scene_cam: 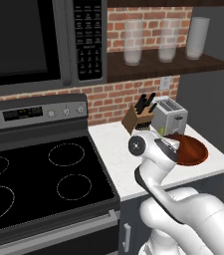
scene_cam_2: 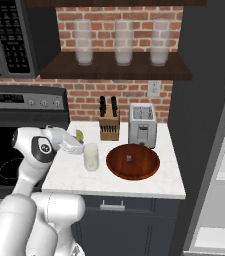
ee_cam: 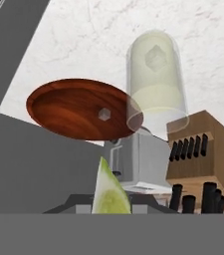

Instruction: Grab a lemon wedge from the fridge and one ice cube from the ice bowl, and put them in the glass of lemonade.

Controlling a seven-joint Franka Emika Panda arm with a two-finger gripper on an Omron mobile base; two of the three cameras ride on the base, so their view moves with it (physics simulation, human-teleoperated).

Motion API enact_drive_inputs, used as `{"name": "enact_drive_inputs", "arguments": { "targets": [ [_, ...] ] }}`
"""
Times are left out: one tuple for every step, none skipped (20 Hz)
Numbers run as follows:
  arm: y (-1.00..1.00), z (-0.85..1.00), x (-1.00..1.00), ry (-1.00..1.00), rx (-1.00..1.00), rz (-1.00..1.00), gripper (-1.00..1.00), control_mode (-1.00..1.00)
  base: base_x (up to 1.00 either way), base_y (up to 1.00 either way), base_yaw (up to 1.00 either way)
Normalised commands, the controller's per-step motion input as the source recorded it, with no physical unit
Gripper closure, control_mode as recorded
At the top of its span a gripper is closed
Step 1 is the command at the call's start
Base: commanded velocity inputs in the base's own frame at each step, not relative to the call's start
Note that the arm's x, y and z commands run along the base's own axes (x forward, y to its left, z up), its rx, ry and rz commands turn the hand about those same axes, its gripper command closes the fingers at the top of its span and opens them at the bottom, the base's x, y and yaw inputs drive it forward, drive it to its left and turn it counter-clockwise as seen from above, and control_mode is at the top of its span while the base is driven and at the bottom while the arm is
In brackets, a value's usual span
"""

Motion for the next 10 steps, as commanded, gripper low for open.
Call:
{"name": "enact_drive_inputs", "arguments": {
  "targets": [
    [0.0,-0.18,0.21,0.0,0.0,0.0,1.0,-1.0,0.0,0.0,0.0],
    [0.0,-0.19,0.19,0.0,0.0,0.0,1.0,-1.0,0.0,0.0,0.0],
    [0.0,-0.21,0.19,0.0,0.0,0.0,1.0,-1.0,0.0,0.0,0.0],
    [0.0,-0.21,0.16,0.0,0.0,0.0,1.0,-1.0,0.0,0.0,0.0],
    [0.0,-0.24,0.16,0.0,0.0,0.0,1.0,-1.0,0.0,0.0,0.0],
    [0.0,-0.25,0.16,0.0,0.0,0.0,1.0,-1.0,0.0,0.0,0.0],
    [0.0,-0.27,0.18,0.0,-0.01,0.0,1.0,-1.0,0.0,0.0,0.0],
    [0.0,-0.26,0.17,0.0,-0.01,0.0,1.0,-1.0,0.0,0.0,0.0],
    [0.0,-0.26,0.16,0.0,-0.01,0.0,1.0,-1.0,0.0,0.0,0.0],
    [0.0,-0.23,0.15,0.0,-0.01,0.0,1.0,-1.0,0.0,0.0,0.0]
  ]
}}
